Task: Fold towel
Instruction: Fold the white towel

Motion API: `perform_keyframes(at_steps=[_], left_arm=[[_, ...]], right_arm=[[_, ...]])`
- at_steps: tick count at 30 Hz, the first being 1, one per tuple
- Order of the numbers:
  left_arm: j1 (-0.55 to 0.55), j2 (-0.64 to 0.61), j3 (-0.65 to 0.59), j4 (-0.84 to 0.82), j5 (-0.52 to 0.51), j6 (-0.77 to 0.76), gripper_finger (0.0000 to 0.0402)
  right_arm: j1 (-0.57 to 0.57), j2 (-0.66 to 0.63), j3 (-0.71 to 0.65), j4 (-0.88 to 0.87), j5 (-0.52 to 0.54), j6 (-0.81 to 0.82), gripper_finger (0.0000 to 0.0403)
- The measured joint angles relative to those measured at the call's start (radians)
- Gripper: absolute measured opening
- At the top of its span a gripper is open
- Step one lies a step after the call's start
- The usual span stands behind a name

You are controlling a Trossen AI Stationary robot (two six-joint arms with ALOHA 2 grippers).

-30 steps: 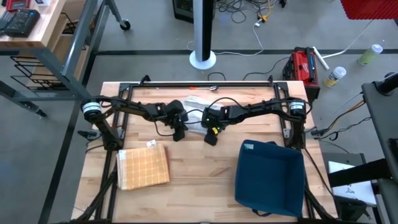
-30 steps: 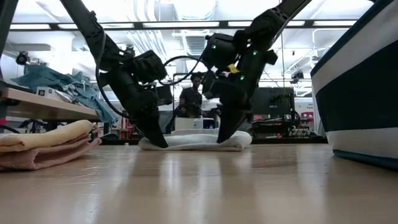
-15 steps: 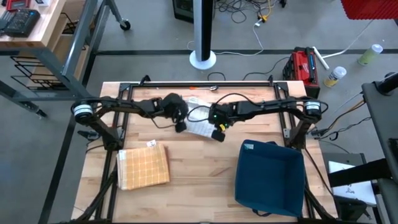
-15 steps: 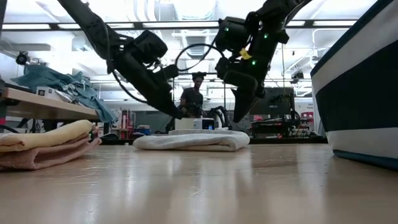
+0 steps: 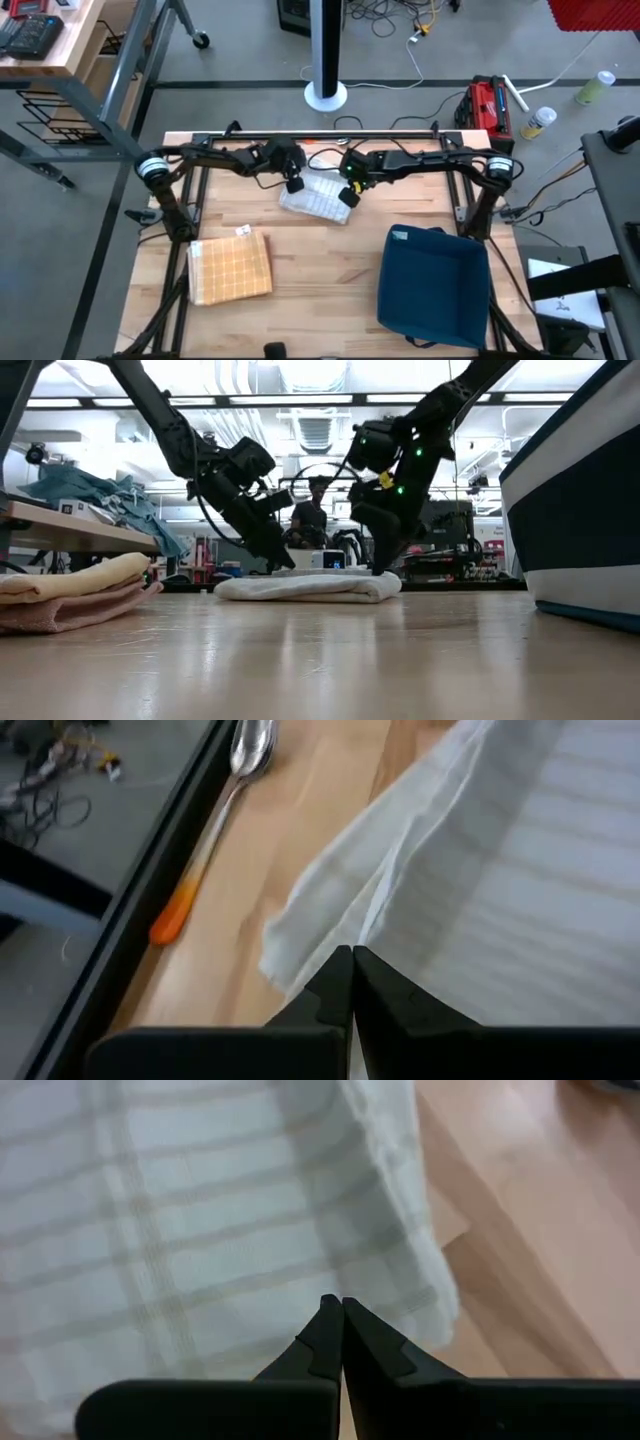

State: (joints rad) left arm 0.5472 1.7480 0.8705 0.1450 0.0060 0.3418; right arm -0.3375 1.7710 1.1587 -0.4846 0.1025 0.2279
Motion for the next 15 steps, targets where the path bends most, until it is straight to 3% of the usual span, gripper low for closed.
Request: perform_keyframes(at_steps=[9,15], left_arm=[[-0.001,0.002,-0.002,0.032,0.012,0.006,0.0],[-0.002,-0.04,0.001,0.004,-0.046,-0.056,0.0]], right_arm=[[-0.034,0.093,-0.001,0.06,-0.01,0.019,0.0],[-0.043,0.095,-0.001,0.075,-0.239,0.046,0.0]])
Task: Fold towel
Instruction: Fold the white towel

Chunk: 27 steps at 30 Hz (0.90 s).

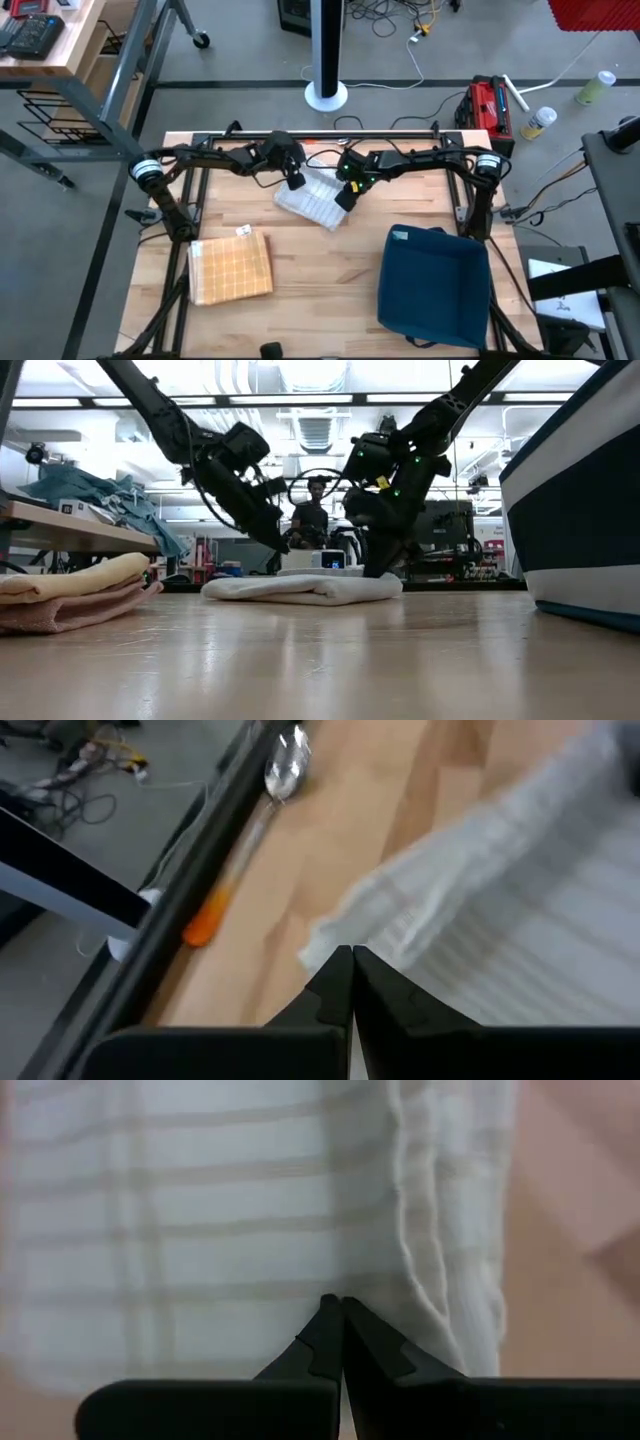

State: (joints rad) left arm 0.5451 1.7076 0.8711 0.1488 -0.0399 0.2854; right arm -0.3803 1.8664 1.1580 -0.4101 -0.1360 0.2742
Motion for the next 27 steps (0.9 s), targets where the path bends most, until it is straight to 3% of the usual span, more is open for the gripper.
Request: perform_keyframes(at_steps=[6,9,12,17,20,24,27], left_arm=[[-0.01,-0.085,-0.001,-0.064,0.011,-0.061,0.0],[-0.021,-0.149,-0.002,-0.14,0.099,-0.111,0.0],[-0.035,-0.194,-0.012,-0.202,0.194,-0.171,0.0],[-0.061,-0.198,-0.028,-0.263,0.205,-0.22,0.0],[-0.06,-0.185,-0.028,-0.254,0.153,-0.208,0.0001],[-0.052,-0.175,-0.028,-0.244,-0.033,-0.155,0.0014],[-0.042,-0.164,-0.029,-0.209,-0.082,-0.074,0.0036]], right_arm=[[0.036,0.0,-0.002,0.054,-0.142,0.007,0.0],[0.054,-0.011,0.0,0.067,-0.2,-0.005,0.0],[0.053,-0.036,0.008,0.062,-0.184,-0.027,0.0],[0.031,-0.077,0.036,0.058,-0.101,-0.077,0.0],[0.01,-0.085,0.067,0.042,-0.072,-0.137,0.0],[-0.018,-0.081,0.105,0.035,-0.066,-0.218,0.0],[-0.028,-0.07,0.132,0.032,-0.067,-0.268,0.0]])
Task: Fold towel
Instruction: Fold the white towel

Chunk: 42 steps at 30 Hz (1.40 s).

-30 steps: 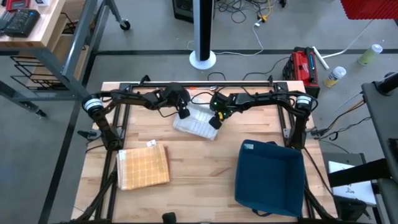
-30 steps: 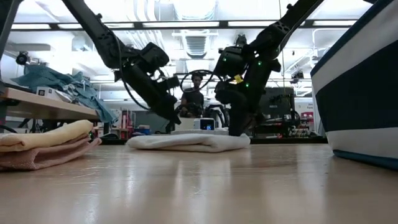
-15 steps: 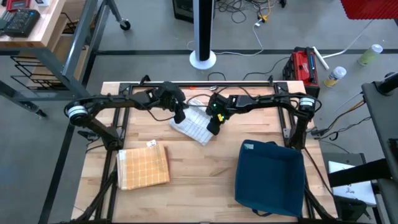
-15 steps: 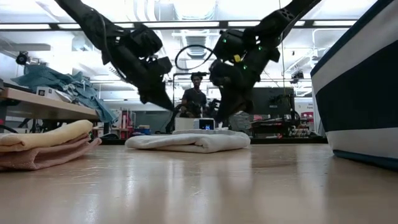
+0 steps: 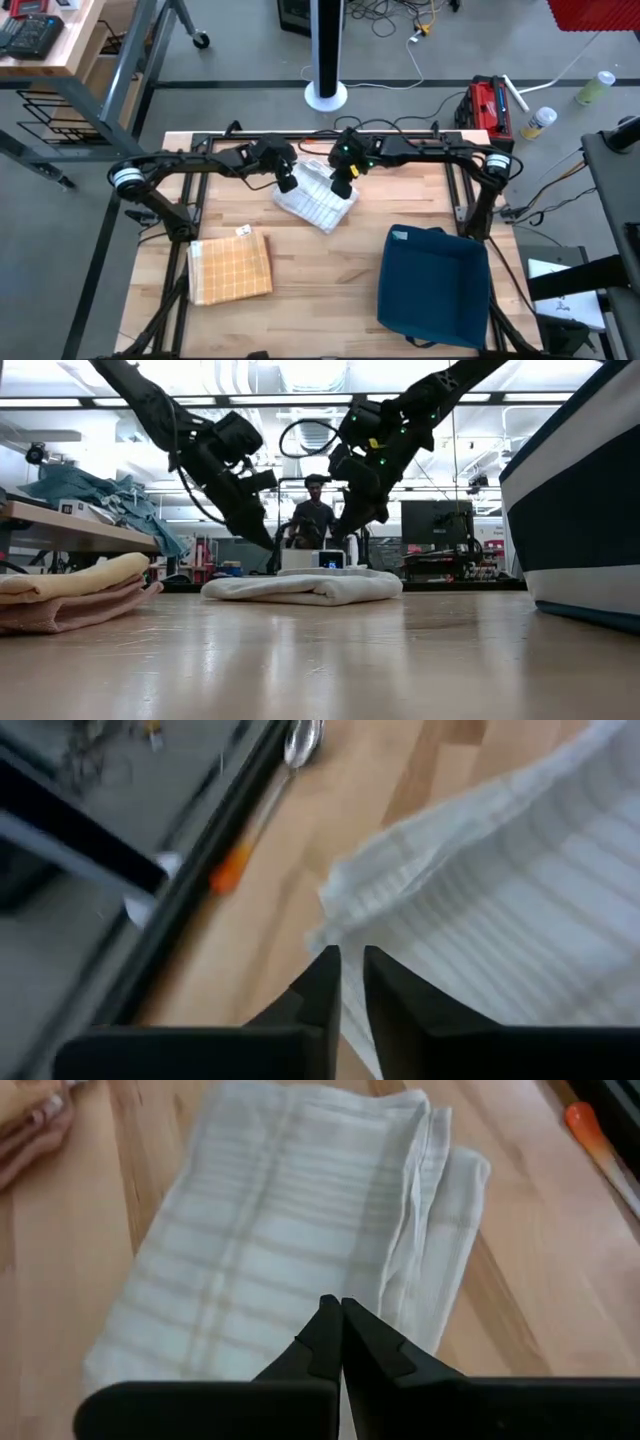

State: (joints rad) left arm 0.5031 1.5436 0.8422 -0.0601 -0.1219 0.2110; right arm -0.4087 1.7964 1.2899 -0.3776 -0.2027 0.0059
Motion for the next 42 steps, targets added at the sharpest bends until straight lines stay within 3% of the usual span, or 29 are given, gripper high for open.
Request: perform_keyframes(at_steps=[3,7,15,23,30,39,42], left_arm=[[0.013,0.018,-0.001,0.034,0.019,0.116,0.0061],[0.021,0.06,-0.003,0.101,0.135,0.28,0.0083],[0.04,0.125,-0.001,0.17,0.175,0.301,0.0101],[0.052,0.22,0.001,0.231,0.201,0.3,0.0085],[0.052,0.275,0.01,0.251,0.218,0.294,0.0069],[0.053,0.246,0.035,0.247,0.209,0.289,0.003],[0.053,0.243,0.052,0.244,0.209,0.284,0.0012]], right_arm=[[-0.004,0.026,0.032,-0.028,-0.003,-0.049,0.0004],[-0.004,0.069,0.066,-0.083,-0.003,-0.104,0.004],[-0.005,0.091,0.066,-0.089,0.031,-0.109,0.0143],[-0.004,0.136,0.064,-0.09,0.032,-0.112,0.0178],[-0.003,0.196,0.064,-0.089,0.099,-0.059,0.0154],[-0.002,0.171,0.064,-0.082,0.099,-0.059,0.0016],[-0.002,0.17,0.064,-0.083,0.099,-0.058,0.001]])
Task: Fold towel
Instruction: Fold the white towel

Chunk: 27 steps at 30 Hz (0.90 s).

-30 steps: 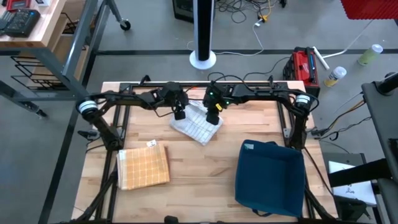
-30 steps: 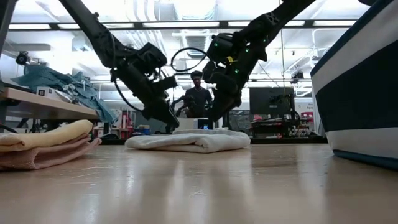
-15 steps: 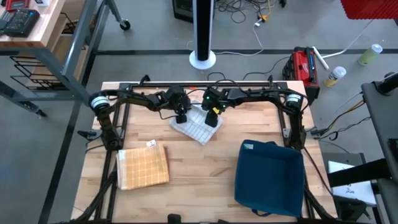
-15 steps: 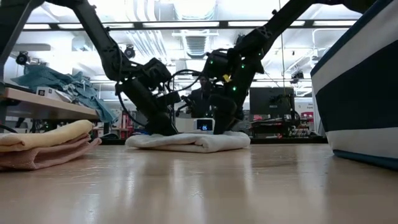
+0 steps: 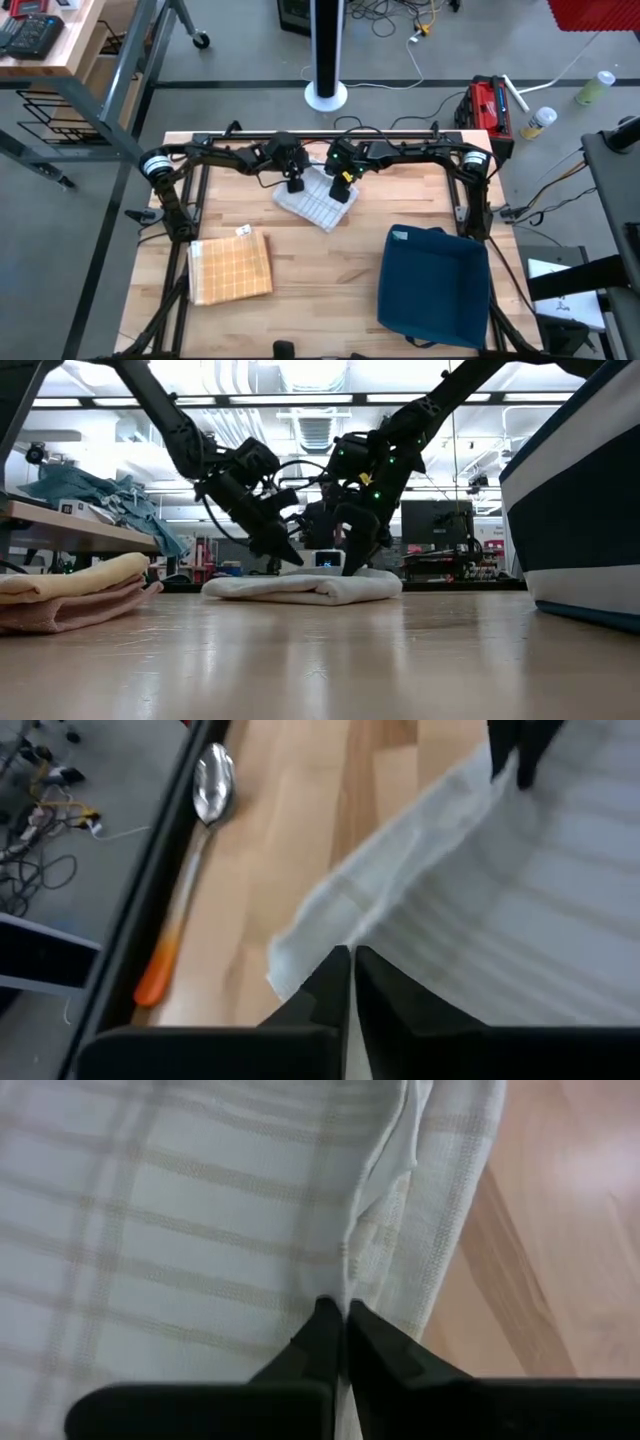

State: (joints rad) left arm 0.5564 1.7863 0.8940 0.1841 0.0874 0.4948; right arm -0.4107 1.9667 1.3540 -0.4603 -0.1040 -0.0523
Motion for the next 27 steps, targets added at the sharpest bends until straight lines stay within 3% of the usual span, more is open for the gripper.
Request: perform_keyframes(at_steps=[7,13,17,24,27], left_arm=[[0.0,-0.001,0.058,0.0,-0.007,-0.007,0.0006],[0.0,-0.011,0.104,-0.045,-0.188,-0.007,0.0001],[0.003,-0.041,0.109,-0.056,-0.238,-0.006,0.0007],[0.018,-0.054,0.105,-0.089,-0.238,-0.024,0.0006],[0.022,-0.054,0.102,-0.087,-0.237,-0.033,0.0001]], right_arm=[[0.0,-0.016,-0.001,-0.009,0.0,0.021,0.0004],[0.002,-0.086,-0.001,-0.013,0.0,0.036,0.0001],[0.002,-0.134,0.0,-0.014,0.004,0.063,0.0001],[-0.002,-0.147,-0.002,-0.072,0.187,0.095,0.0001],[-0.003,-0.119,-0.005,-0.063,0.214,0.097,0.0]])
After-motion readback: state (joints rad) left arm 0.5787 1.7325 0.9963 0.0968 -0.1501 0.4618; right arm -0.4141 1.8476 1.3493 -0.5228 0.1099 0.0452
